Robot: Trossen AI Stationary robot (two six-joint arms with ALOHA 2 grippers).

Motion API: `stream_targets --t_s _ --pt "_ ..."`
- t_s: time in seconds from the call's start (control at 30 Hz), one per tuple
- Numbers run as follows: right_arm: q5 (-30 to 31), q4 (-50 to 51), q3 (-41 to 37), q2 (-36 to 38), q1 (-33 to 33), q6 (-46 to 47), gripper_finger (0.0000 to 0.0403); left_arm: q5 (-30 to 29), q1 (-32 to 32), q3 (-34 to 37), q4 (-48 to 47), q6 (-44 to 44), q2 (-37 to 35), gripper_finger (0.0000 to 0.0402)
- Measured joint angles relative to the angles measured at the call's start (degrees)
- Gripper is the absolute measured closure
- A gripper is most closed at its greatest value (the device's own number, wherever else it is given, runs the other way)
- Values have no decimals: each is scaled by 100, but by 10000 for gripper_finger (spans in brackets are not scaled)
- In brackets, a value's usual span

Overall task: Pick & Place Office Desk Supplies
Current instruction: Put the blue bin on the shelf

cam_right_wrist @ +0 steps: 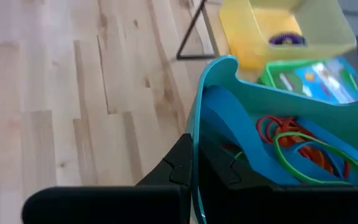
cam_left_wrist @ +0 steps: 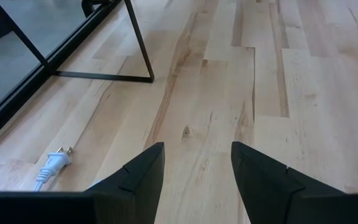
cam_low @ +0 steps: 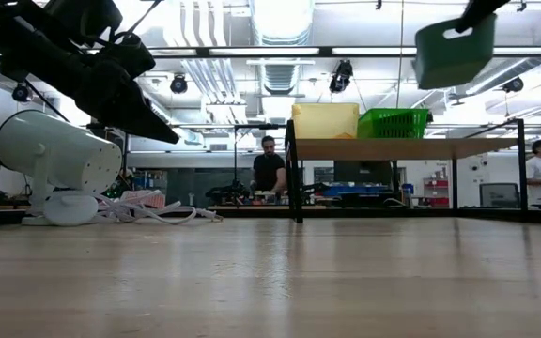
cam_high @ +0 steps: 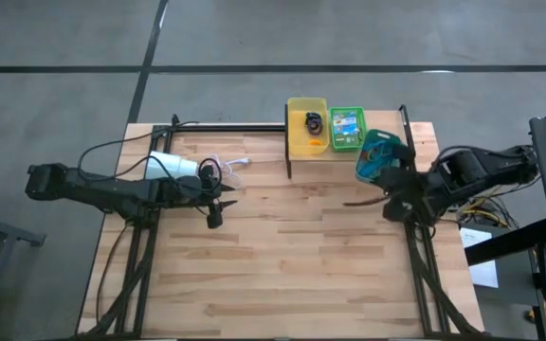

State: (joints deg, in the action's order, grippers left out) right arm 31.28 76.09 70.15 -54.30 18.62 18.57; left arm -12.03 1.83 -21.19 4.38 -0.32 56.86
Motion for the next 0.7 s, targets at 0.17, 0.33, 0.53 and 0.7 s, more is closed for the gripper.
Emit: stream_targets --t_s 0.17,0.33,0.53,0.7 --pt "-554 -693 -50 19 -764 -1034 395 0 1 0 0 0 0 212" --pt "-1143 -1289 -219 8 -1550 -1781 395 2 0 0 1 0 0 212" --pt "-1581 -1823 -404 -76 -1944 -2120 395 2 -1 0 1 0 0 212" --pt "-1580 -1877 -396 -94 -1944 -2301 395 2 0 0 2 0 0 212"
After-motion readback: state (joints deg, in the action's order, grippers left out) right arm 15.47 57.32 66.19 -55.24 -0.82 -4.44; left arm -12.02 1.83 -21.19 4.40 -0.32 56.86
